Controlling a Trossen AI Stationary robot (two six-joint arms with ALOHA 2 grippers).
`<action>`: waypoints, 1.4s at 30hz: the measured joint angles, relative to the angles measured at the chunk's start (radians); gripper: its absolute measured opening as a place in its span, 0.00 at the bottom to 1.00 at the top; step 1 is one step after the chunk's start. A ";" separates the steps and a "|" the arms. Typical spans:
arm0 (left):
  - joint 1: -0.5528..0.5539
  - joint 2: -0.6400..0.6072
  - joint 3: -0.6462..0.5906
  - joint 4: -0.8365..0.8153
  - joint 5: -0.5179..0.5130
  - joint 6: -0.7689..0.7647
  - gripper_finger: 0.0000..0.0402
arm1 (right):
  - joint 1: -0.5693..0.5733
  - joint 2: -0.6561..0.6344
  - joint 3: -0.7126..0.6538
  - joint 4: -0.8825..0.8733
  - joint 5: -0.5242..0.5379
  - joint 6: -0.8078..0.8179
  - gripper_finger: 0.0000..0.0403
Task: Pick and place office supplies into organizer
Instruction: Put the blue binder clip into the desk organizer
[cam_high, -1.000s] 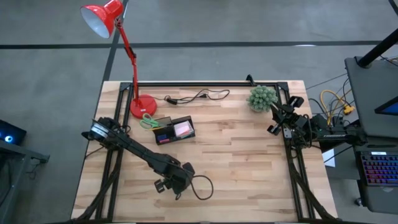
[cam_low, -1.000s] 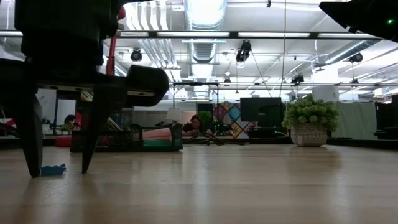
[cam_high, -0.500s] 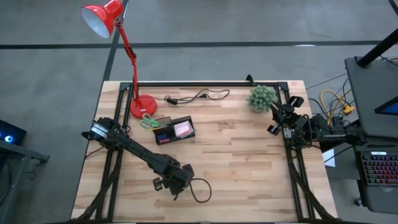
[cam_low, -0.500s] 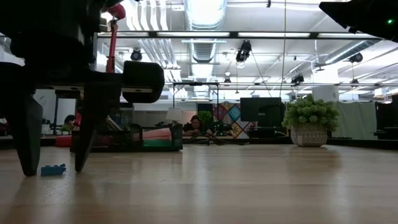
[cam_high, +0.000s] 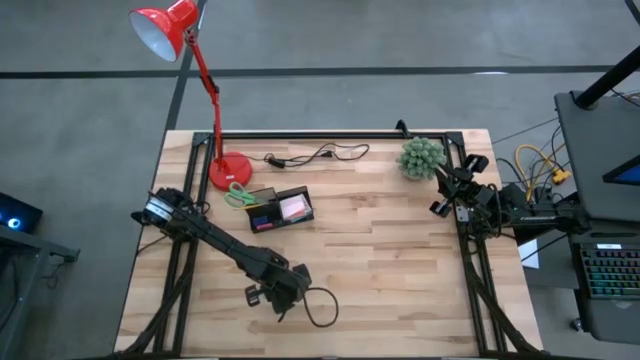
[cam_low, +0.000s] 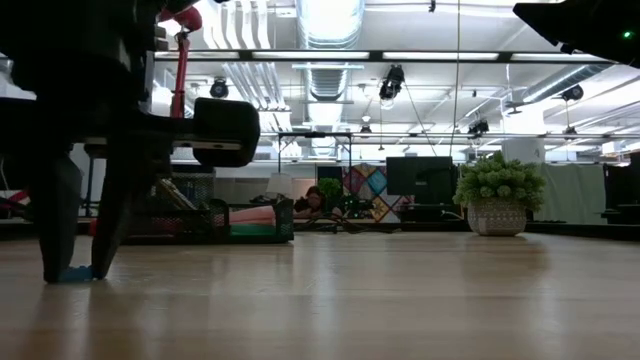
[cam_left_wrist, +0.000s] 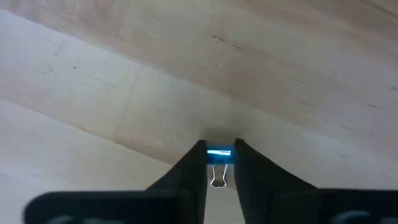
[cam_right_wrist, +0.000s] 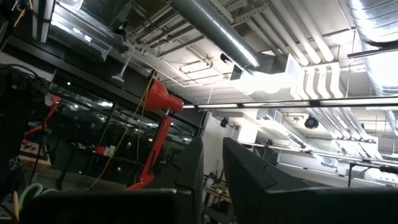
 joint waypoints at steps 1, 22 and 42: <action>0.002 0.004 0.000 0.002 0.002 0.000 0.10 | 0.000 0.000 0.000 0.001 0.000 0.000 0.13; 0.017 -0.044 0.038 -0.014 -0.008 -0.010 0.07 | 0.000 0.000 0.000 0.001 0.000 -0.002 0.13; 0.044 -0.078 0.105 -0.307 -0.330 -0.081 0.08 | 0.000 0.000 0.000 0.001 0.000 0.001 0.13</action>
